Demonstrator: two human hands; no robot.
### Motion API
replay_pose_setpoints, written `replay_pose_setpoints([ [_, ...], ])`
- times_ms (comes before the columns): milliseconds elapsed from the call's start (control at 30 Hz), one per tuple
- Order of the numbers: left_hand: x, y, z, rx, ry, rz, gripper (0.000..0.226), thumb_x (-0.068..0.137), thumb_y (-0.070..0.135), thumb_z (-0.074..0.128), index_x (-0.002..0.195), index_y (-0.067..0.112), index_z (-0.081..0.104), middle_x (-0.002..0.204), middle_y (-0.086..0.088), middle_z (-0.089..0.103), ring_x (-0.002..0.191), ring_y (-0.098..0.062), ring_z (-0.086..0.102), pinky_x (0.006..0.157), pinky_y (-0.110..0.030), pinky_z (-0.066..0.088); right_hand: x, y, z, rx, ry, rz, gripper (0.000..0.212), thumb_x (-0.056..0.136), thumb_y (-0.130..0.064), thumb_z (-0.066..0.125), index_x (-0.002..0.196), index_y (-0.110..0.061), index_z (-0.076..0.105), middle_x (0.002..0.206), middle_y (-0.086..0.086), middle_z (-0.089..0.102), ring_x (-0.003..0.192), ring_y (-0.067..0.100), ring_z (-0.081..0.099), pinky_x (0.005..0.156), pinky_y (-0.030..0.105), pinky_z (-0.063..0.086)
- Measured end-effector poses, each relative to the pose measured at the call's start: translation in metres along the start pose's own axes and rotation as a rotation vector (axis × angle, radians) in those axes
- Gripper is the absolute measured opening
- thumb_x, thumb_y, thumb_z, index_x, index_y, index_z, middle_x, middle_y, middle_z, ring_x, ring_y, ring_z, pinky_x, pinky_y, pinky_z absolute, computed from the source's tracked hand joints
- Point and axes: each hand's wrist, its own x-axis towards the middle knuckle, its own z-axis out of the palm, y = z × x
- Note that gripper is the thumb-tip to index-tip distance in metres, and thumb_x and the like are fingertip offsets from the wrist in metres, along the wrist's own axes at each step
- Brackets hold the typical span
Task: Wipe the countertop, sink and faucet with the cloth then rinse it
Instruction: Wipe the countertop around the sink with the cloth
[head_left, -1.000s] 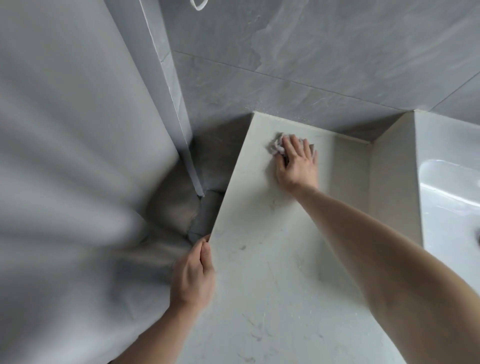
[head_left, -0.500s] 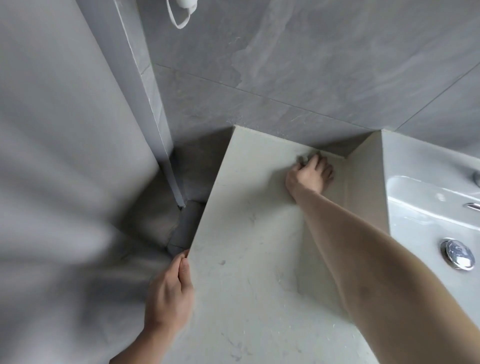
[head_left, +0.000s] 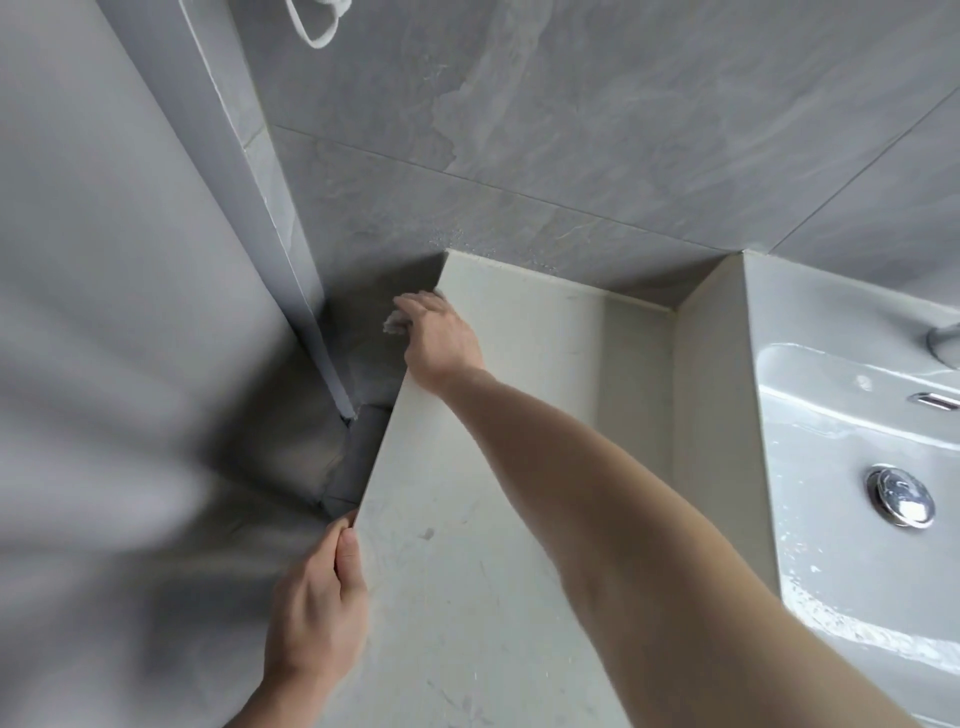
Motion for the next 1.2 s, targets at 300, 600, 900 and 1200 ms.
replay_pose_setpoints([
  [300, -0.001, 0.005, -0.003, 0.0, -0.011, 0.011, 0.057, 0.104, 0.046, 0.027, 0.137, 0.017, 0.064, 0.135, -0.01, 0.069, 0.124, -0.038, 0.062, 0.1, -0.045, 0.048, -0.053, 0.151, -0.114, -0.053, 0.403, 0.513, 0.048, 0.094, -0.002, 0.047, 0.139, -0.004, 0.061, 0.149, 0.019, 0.057, 0.144, 0.038, 0.045, 0.126, 0.039, 0.023],
  [600, 0.001, 0.002, -0.001, 0.002, -0.023, -0.024, 0.049, 0.107, 0.038, 0.03, 0.139, 0.02, 0.063, 0.137, -0.007, 0.068, 0.127, -0.035, 0.06, 0.101, -0.044, 0.047, -0.051, 0.153, -0.094, -0.129, 0.39, 0.856, 0.07, 0.087, -0.03, 0.045, 0.155, -0.013, 0.04, 0.16, 0.011, 0.039, 0.15, 0.035, 0.03, 0.126, 0.044, 0.011],
  [900, 0.001, 0.002, 0.0, 0.001, -0.007, -0.03, 0.052, 0.106, 0.043, 0.03, 0.136, 0.017, 0.065, 0.135, -0.008, 0.069, 0.126, -0.035, 0.061, 0.103, -0.041, 0.046, -0.004, 0.005, -0.005, -0.016, 0.222, 0.396, 0.057, 0.09, -0.009, 0.053, 0.147, -0.01, 0.051, 0.153, 0.009, 0.051, 0.149, 0.035, 0.037, 0.126, 0.042, 0.019],
  [1200, 0.003, -0.004, 0.002, 0.028, -0.011, 0.002, 0.062, 0.104, 0.047, 0.024, 0.139, 0.013, 0.062, 0.135, -0.012, 0.068, 0.127, -0.037, 0.06, 0.104, -0.044, 0.046, -0.046, 0.015, -0.019, 0.184, 0.127, 0.056, 0.059, 0.09, 0.006, 0.053, 0.145, -0.016, 0.059, 0.151, 0.005, 0.058, 0.144, 0.023, 0.049, 0.124, 0.031, 0.033],
])
